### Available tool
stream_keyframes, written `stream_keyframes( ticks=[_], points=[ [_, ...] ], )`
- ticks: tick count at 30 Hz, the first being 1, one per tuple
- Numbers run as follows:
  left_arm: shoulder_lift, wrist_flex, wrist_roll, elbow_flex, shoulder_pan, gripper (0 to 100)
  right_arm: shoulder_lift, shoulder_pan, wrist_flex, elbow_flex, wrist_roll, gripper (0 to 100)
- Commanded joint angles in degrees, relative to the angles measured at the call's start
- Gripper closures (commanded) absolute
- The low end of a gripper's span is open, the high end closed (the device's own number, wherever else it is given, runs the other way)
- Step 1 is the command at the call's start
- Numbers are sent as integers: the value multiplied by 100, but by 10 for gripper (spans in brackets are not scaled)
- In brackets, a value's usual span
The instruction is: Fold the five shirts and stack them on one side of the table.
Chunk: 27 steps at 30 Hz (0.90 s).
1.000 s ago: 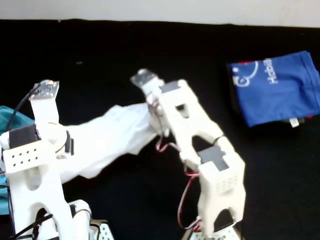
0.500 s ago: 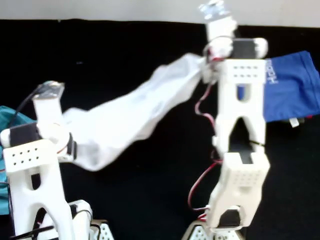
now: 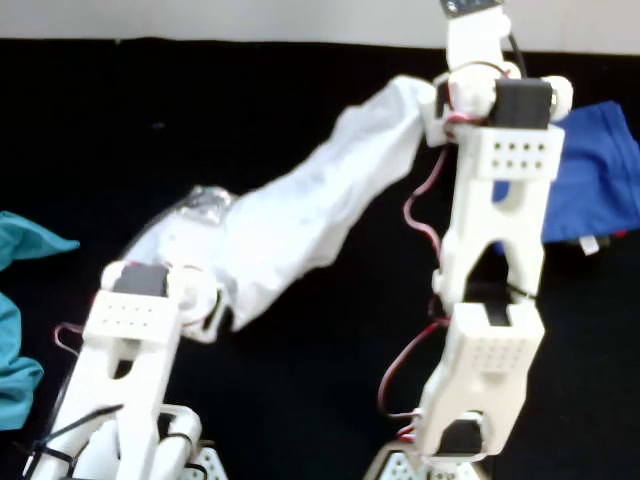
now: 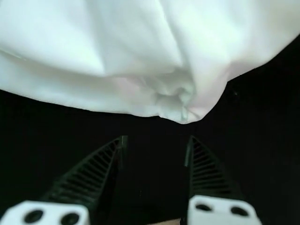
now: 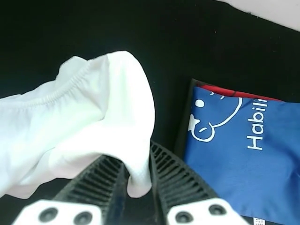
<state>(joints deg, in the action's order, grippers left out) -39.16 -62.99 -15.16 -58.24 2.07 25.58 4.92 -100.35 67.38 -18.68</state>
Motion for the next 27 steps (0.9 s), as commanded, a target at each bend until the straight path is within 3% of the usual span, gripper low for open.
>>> stream_keyframes(
  ticks=[1, 14, 21, 27],
  points=[
    [13, 176, 35, -136, -110, 769, -48, -75, -66, 268, 9, 993],
    [22, 1811, 26, -655, -119, 769, -75, -66, -75, 259, 35, 993],
    [127, 1952, 9, -690, -374, 770, -303, -57, -84, 163, 35, 993],
    [1367, 2066, 9, -233, -514, 781, -1033, 48, -75, -743, 35, 993]
  ],
)
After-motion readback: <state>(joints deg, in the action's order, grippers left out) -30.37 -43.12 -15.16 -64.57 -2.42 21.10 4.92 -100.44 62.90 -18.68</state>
